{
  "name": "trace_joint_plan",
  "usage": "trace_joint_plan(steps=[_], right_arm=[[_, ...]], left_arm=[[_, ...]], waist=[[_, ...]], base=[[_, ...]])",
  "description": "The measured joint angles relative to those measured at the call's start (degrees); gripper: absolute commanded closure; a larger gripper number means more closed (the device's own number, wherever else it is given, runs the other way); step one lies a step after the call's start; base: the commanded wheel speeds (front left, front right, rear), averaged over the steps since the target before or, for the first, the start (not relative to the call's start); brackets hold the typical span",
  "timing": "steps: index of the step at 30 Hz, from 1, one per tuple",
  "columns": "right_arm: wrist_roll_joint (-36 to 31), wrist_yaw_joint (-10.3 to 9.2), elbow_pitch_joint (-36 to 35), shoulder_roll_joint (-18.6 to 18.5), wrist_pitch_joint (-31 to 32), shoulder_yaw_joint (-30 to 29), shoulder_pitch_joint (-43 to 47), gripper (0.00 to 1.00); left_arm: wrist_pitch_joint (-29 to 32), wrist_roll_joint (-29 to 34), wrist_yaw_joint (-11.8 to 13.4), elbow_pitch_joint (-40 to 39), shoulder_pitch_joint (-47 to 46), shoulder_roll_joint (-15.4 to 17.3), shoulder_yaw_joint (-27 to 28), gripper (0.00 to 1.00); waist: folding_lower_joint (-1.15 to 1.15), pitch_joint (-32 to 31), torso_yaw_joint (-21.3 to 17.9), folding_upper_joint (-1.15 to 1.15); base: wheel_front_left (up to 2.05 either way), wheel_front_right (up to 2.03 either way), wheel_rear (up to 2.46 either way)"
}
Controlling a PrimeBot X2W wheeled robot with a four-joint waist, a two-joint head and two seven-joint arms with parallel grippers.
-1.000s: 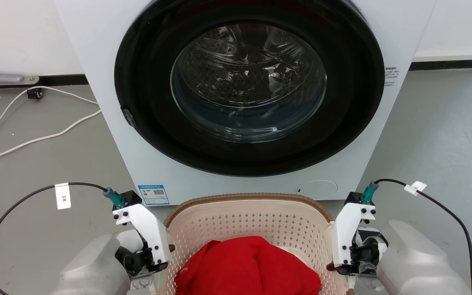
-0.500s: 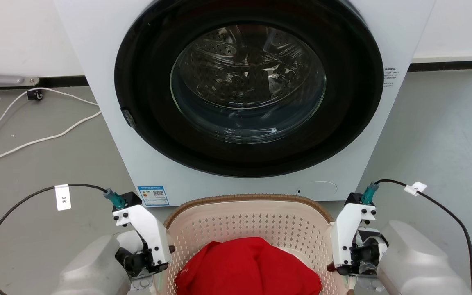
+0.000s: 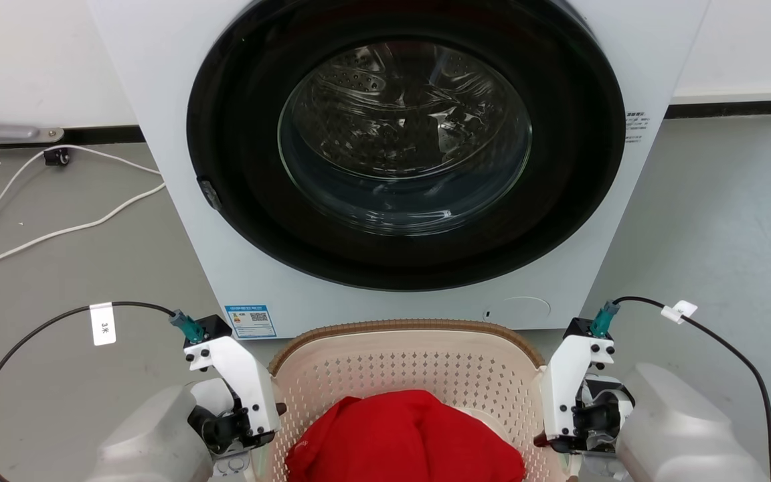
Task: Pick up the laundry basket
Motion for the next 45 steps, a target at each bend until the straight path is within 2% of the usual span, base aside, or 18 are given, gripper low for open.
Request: trace_joint_plan(steps=[45], right_arm=[[0.53, 0.0, 0.0, 0.0, -0.41, 0.36, 0.44, 1.0]], left_arm=[[-0.45, -1.19, 0.0, 0.16, 0.46, 0.12, -0.63, 1.0]], waist=[[0.0, 0.04, 0.02, 0.0]], base=[[0.0, 0.0, 0.0]])
